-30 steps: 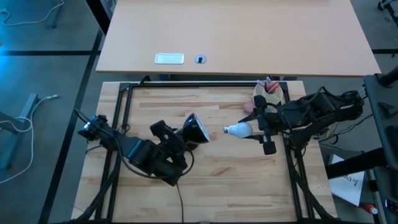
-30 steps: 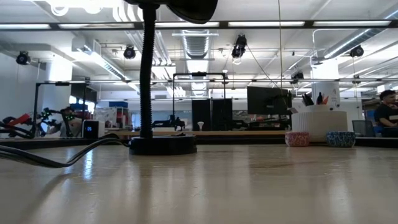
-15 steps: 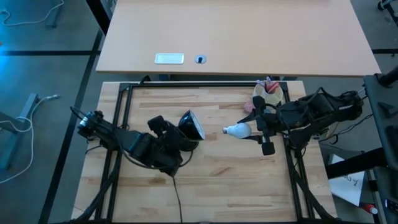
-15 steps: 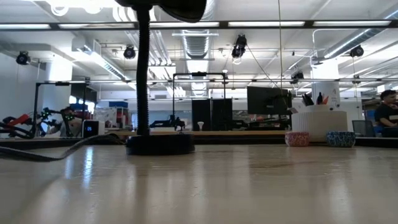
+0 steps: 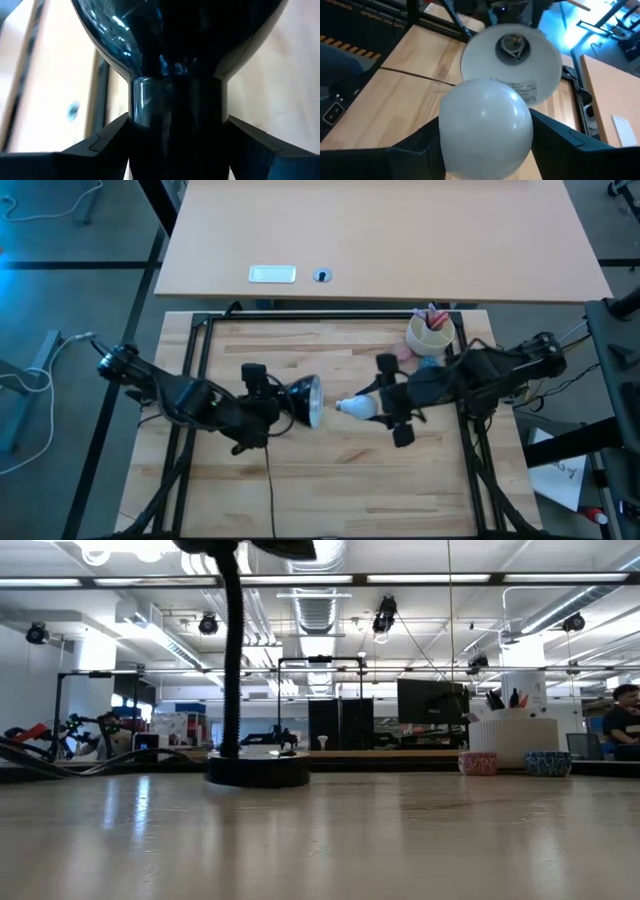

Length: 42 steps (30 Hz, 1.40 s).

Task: Screw lightbulb
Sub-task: Insert the lightbulb into the lamp

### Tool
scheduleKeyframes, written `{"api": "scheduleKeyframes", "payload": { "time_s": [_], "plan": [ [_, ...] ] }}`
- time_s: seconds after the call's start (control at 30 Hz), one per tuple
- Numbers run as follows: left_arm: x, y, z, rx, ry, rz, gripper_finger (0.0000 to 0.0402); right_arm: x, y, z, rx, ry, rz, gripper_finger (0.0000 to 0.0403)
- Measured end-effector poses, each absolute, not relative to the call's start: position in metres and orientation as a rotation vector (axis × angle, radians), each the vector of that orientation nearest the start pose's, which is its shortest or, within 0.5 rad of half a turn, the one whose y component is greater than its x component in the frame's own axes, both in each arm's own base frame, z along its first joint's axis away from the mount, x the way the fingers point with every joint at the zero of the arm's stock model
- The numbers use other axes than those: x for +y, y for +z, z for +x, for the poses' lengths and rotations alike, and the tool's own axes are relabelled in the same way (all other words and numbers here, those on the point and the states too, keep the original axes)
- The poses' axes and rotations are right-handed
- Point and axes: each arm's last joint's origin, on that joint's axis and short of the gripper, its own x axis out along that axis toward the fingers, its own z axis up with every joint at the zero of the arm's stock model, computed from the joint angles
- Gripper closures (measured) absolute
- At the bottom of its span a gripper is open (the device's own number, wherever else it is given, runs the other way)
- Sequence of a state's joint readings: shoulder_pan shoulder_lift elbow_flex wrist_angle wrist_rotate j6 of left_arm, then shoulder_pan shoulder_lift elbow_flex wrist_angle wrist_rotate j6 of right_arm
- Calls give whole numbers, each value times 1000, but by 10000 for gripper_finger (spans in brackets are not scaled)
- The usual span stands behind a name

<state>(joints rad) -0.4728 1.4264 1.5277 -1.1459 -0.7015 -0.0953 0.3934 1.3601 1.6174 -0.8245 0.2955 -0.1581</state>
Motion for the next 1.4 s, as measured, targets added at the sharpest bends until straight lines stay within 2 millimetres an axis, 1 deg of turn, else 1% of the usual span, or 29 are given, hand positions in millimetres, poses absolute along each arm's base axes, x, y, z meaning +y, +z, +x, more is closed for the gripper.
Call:
{"api": "scheduleKeyframes", "payload": {
  "time_s": [0.1,0.23,0.37,0.47,0.6,0.83,0.93,1.03,1.1,1.23,1.3,1.4],
  "plan": [
    [-103,372,238,764,137,497,148,104,426,257,519,98,-388,192],
    [-97,361,233,669,14,570,148,113,423,266,488,11,-463,189],
    [-84,348,232,625,40,666,148,122,419,278,455,14,-482,190],
    [-73,346,231,619,61,713,148,130,414,286,448,27,-513,193],
    [-66,345,230,635,70,769,148,136,406,294,462,-1,-568,190],
    [-69,340,237,649,3,907,148,143,378,323,533,-45,-762,192],
    [-71,337,242,662,-5,963,148,144,370,335,530,-46,-812,193],
    [-72,331,250,689,15,1058,148,145,362,345,543,-93,-868,190],
    [-72,328,254,697,26,1061,148,145,358,349,553,-138,-897,190],
    [-75,325,260,690,31,1055,148,147,350,354,575,-151,-916,194],
    [-75,326,261,669,29,1042,148,148,346,357,582,-170,-917,194],
    [-76,330,261,625,-4,1012,148,147,346,357,591,-240,-934,191]
  ]
}}
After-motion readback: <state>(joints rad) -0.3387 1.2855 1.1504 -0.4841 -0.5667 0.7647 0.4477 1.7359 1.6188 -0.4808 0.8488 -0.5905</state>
